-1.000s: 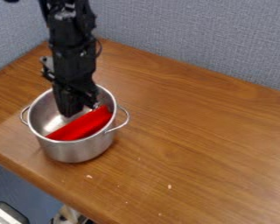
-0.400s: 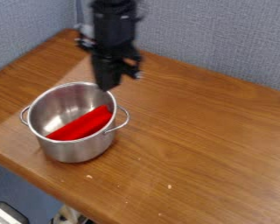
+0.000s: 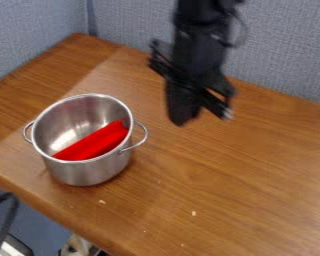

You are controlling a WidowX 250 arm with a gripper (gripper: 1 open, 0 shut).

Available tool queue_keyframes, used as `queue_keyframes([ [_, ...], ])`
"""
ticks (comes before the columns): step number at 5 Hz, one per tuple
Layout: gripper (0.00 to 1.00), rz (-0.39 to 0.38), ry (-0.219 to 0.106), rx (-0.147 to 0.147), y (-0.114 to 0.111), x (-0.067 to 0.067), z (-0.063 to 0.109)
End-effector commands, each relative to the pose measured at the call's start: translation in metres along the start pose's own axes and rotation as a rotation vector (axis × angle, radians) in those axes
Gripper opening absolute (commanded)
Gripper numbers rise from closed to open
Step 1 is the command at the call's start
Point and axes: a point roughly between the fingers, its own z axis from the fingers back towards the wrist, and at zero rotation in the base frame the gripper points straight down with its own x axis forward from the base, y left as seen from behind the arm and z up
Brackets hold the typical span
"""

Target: Move the red object from the metal pot to the table

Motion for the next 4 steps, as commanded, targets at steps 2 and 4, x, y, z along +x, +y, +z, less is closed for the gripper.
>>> queue_keyframes([
  [2, 0.00, -0.041, -0.030, 0.048, -0.002, -0.006, -0.008],
  [4, 0.00, -0.062, -0.044, 0.092, 0.007, -0.012, -0.036],
])
